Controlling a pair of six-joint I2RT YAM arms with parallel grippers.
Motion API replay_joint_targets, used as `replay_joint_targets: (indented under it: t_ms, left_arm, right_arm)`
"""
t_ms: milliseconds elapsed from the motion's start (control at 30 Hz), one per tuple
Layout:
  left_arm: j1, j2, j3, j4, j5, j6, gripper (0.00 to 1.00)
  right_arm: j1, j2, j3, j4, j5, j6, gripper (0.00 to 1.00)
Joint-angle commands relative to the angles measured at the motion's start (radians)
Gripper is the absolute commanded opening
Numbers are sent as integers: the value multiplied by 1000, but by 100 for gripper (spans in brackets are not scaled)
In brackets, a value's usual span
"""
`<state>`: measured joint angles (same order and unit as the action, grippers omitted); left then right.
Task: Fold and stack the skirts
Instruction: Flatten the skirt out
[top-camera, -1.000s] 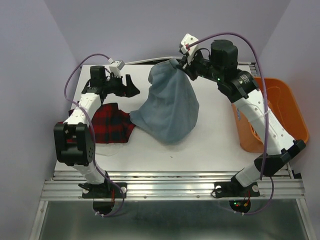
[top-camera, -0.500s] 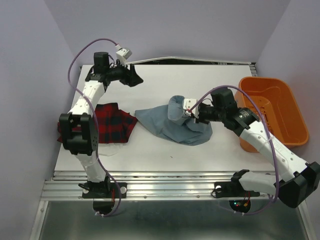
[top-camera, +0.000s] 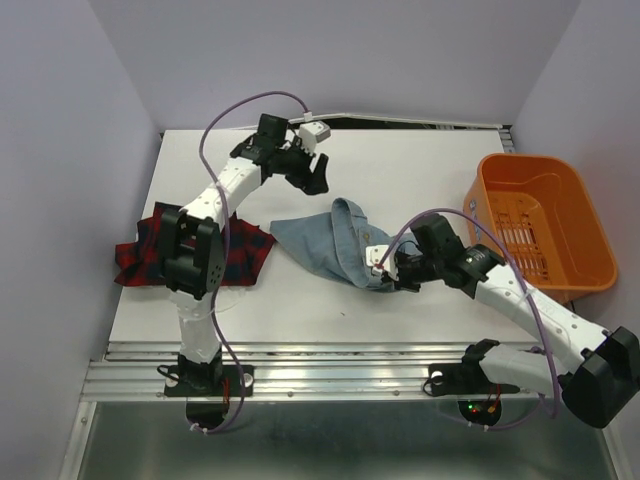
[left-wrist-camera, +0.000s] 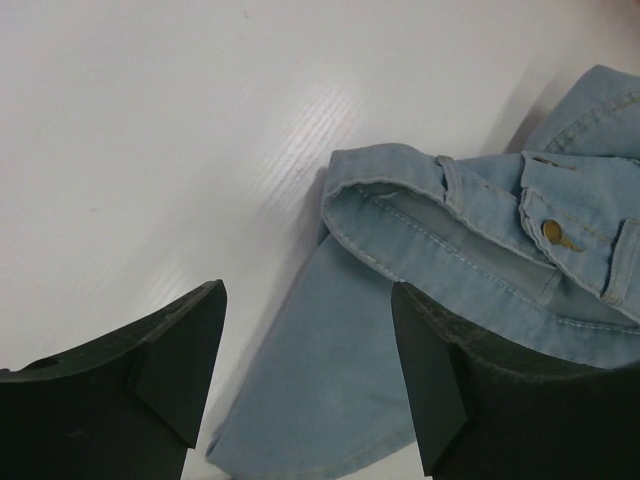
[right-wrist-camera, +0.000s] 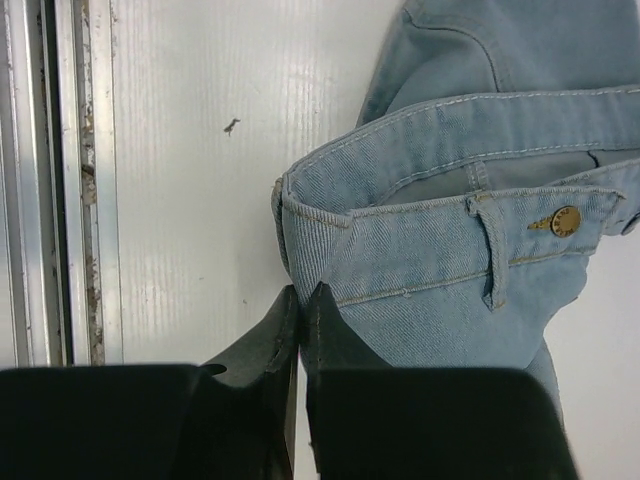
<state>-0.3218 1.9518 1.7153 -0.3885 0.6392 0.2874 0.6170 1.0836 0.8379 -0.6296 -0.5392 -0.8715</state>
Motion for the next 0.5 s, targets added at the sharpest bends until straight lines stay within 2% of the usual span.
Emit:
replay_joint_targets:
  t_ms: [0,133,333,467]
  left_arm:
    - [-51,74,72,-21,-73,41,79]
    - [-97,163,225,-103,-87,142,79]
    - [-157,219,260,-162,-110,295,75]
    - [-161,256,291,-214,-118,329,72]
  right_arm:
    - [10,-50,-16,-4,-30,25,1]
    - [10,-80,-31,-18,-18,45,1]
    - [10,-109,-49,-24,1,78,1]
    - [10,-126,-56,-6,16,114,1]
